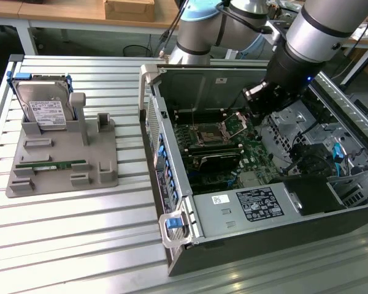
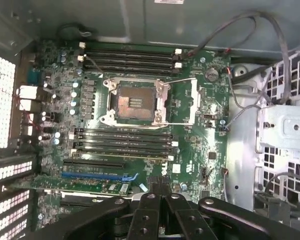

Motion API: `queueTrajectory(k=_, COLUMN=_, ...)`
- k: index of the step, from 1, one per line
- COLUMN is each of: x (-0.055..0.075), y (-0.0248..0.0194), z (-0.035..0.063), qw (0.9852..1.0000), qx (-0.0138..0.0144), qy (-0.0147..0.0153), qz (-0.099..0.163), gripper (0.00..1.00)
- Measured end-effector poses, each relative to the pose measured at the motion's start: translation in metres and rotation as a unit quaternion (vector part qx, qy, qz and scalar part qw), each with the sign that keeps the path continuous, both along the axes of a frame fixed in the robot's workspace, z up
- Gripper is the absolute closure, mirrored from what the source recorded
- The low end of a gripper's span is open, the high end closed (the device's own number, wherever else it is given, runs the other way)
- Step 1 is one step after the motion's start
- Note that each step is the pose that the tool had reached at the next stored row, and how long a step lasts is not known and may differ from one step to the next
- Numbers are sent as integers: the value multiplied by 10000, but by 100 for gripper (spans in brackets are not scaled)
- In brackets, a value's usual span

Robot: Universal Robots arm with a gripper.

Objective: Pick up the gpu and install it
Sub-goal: 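Press down on the gpu until it lock into place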

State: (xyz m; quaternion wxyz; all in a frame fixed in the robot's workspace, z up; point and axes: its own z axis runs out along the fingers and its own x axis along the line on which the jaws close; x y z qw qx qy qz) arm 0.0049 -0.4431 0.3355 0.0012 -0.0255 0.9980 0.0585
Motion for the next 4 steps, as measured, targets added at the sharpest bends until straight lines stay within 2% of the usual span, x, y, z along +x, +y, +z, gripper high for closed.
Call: queueTrajectory(k=4, x=0, y=0, z=0, qw=10000, qx=0, qy=0, qz=-1, gripper=89)
